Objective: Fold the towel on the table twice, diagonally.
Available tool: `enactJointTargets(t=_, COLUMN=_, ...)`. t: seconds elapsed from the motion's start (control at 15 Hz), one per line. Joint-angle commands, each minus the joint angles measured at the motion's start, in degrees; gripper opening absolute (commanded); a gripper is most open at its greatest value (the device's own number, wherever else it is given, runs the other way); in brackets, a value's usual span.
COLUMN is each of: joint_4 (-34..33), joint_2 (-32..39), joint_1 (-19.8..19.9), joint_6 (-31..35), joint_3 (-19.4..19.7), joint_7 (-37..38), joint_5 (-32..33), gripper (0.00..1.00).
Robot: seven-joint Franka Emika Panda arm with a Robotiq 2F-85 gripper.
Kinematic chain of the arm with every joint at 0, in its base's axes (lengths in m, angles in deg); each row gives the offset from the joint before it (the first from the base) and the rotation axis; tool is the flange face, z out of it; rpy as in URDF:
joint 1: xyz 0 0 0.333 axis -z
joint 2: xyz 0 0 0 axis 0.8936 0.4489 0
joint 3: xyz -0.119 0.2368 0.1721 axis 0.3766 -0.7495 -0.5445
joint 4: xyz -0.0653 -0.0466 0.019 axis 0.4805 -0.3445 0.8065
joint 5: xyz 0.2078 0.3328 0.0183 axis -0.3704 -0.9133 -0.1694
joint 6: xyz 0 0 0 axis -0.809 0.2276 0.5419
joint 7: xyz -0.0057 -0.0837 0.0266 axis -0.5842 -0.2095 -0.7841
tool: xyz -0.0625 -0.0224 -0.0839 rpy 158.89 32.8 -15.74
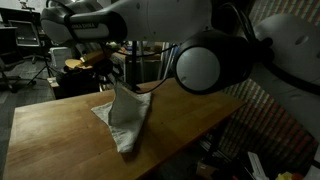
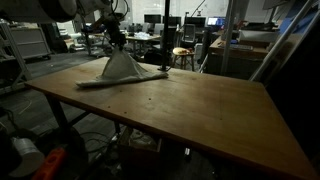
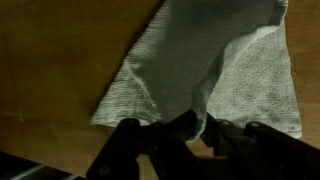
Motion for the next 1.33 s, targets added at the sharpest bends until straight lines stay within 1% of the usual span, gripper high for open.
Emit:
enactJointTargets(t=0.0, joint_4=-1.0, joint_2=-0.1, joint_1=0.1, joint_6=1.6, joint_3=-0.9, joint_7=-0.4, joint_5=-0.7, gripper=0.32)
enactJointTargets(t=0.07, joint_4=-1.1, joint_2=-0.2, joint_1=0.0, joint_6=1.7, joint_3=-0.9, joint_7=-0.4, joint_5=-0.6, gripper=0.36)
enactJointTargets(t=0.2, joint_4=-1.3, joint_2=-0.3, joint_1=-0.2, joint_6=2.8, joint_3=-1.2, joint_7=-0.3, joint_5=-0.5, gripper=0.50)
enactJointTargets(t=0.27, joint_4=-1.3, joint_2=-0.6, joint_1=-0.2, joint_6=3.2, joint_3=-1.1, joint_7=-0.1, joint_5=-0.3, gripper=0.58)
enactJointTargets(t=0.47, joint_4=-0.5, joint_2=-1.7, joint_1=0.0, joint_6=4.0, joint_3=-0.7, joint_7=0.5, joint_5=0.1, gripper=0.81)
enactJointTargets(t=0.6, joint_4=1.5, joint_2=-3.4, joint_1=0.0, joint_6=3.3, joint_3=0.5, joint_7=1.7, joint_5=1.3, gripper=0.96)
enactJointTargets(t=0.67, joint_4=3.3, joint_2=-4.8, joint_1=-0.1, joint_6=2.5, joint_3=1.4, joint_7=3.0, joint_5=2.2, gripper=0.99)
enactJointTargets(t=0.73, joint_4=4.4, joint_2=-5.5, joint_1=-0.1, joint_6=2.1, joint_3=2.3, joint_7=4.1, joint_5=3.2, gripper=1.00)
enactJointTargets(t=0.87, joint_4=7.8, joint_2=-7.6, joint_1=1.1, joint_6=-0.3, joint_3=3.5, joint_7=7.3, joint_5=3.6, gripper=1.00)
enactJointTargets(t=1.0, joint_4=11.2, joint_2=-9.5, joint_1=3.1, joint_6=-3.1, joint_3=3.7, joint_7=10.6, joint_5=1.3, gripper=1.00)
enactJointTargets(t=1.07, joint_4=13.6, joint_2=-10.7, joint_1=4.5, joint_6=-3.6, joint_3=3.2, joint_7=11.5, joint_5=0.0, gripper=1.00)
enactJointTargets(t=1.27, joint_4=22.5, joint_2=-14.8, joint_1=8.8, joint_6=-1.2, joint_3=2.1, joint_7=11.5, joint_5=-4.4, gripper=1.00)
